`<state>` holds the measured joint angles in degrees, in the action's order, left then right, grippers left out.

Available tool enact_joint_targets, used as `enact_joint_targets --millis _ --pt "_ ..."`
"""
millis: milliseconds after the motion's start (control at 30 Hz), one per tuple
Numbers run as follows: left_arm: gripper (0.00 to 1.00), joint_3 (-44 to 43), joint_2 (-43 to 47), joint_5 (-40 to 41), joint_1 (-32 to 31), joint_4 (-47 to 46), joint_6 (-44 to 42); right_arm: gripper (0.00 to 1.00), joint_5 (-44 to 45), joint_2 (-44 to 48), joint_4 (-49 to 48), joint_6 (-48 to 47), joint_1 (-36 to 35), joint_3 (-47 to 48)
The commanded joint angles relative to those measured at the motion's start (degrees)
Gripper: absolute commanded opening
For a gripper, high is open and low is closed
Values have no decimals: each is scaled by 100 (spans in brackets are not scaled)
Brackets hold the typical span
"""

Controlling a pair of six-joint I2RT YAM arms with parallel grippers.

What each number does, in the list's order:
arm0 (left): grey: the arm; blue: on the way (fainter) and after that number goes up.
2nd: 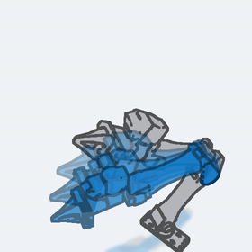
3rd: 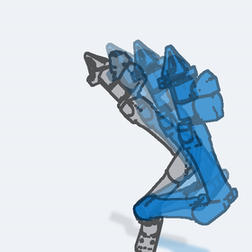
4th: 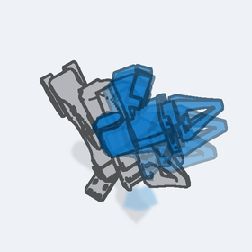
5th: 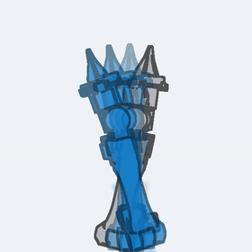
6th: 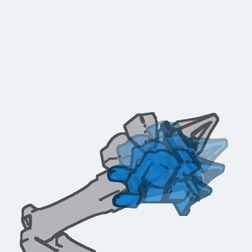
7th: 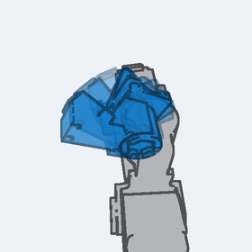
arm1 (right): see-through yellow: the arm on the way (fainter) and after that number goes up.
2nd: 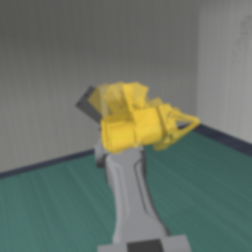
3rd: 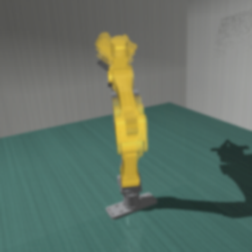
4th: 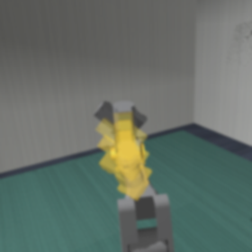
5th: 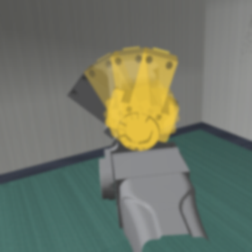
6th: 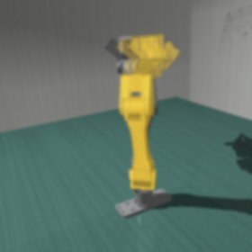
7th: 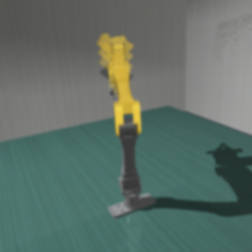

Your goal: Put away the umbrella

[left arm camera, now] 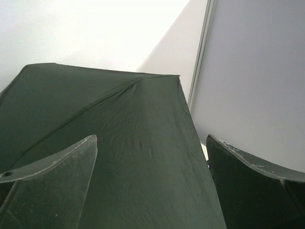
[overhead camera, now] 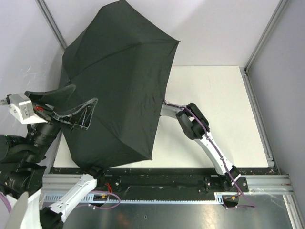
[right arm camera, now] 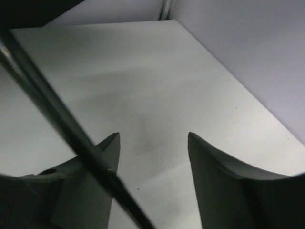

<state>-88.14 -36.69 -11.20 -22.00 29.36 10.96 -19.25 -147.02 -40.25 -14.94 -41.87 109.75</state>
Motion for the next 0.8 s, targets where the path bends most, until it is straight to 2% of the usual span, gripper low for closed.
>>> enact_joint_targets --millis 0,67,133,200,367,500,633,767 --pt "99 -231 -27 -159 -24 -165 16 51 264 -54 732 -639 -249 521" --pt "99 -270 29 -125 -30 -161 15 33 470 290 561 -617 -330 83" --pt "99 -308 93 -48 -30 -162 10 10 702 781 441 -535 -370 -377" --pt "99 -375 132 15 -25 -162 11 3 883 1266 242 -380 -380 -890" --pt "99 -986 142 3 -24 -170 2 0 1594 2562 -73 76 -359 -2021" --pt "99 -1693 88 39 -28 -205 15 0 2324 3473 658 646 -259 -2234" --pt "99 -2121 42 14 -24 -254 62 0 3120 4461 1996 2125 28 -2232" --pt "99 -2047 75 52 -28 -278 174 0 2680 5495 3277 4227 753 -2489"
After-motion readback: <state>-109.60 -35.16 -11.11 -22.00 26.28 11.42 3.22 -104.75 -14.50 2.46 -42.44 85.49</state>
